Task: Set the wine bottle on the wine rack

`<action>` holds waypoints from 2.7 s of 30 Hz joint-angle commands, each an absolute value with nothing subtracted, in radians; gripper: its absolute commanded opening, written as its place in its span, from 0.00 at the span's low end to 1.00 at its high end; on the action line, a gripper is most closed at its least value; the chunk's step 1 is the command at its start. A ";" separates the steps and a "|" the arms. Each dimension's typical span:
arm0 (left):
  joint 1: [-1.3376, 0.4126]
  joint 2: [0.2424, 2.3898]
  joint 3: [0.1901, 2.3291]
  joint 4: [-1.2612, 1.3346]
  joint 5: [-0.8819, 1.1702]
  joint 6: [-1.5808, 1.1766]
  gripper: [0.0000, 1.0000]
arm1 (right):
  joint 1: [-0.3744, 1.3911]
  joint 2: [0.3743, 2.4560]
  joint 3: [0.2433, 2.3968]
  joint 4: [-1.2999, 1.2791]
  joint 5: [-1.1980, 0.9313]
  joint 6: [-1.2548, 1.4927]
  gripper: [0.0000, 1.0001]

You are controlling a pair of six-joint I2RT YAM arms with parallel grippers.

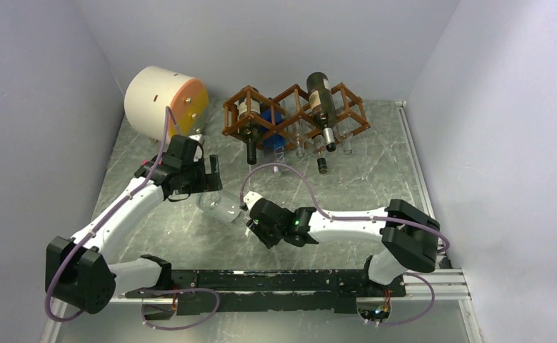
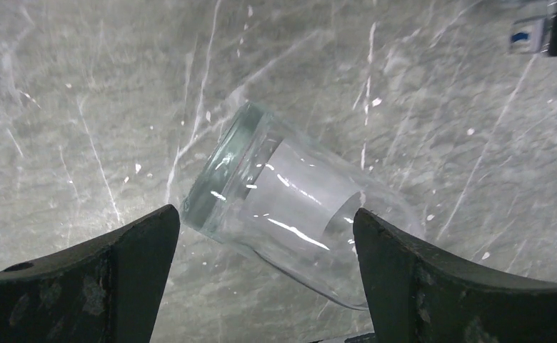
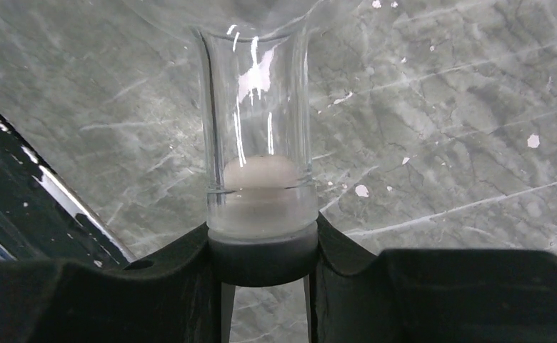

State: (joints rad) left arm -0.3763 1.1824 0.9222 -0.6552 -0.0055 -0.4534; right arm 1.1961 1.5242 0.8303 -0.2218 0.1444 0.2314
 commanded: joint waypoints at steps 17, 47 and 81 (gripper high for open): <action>-0.348 1.312 0.837 -0.575 0.072 -0.461 0.92 | 1.188 1.598 0.914 -0.280 0.125 0.178 0.29; -0.347 1.310 0.819 -0.550 0.138 -0.443 0.80 | 1.137 1.816 1.073 -0.154 -0.006 0.185 0.48; -0.328 1.151 0.968 -0.643 -0.005 -0.512 0.79 | 1.136 1.598 1.039 -0.165 0.060 0.188 0.00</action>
State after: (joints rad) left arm -0.3248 1.2102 0.9100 -0.6109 0.0757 -0.4801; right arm 1.1378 1.7046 1.0325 -0.2691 0.0422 0.1993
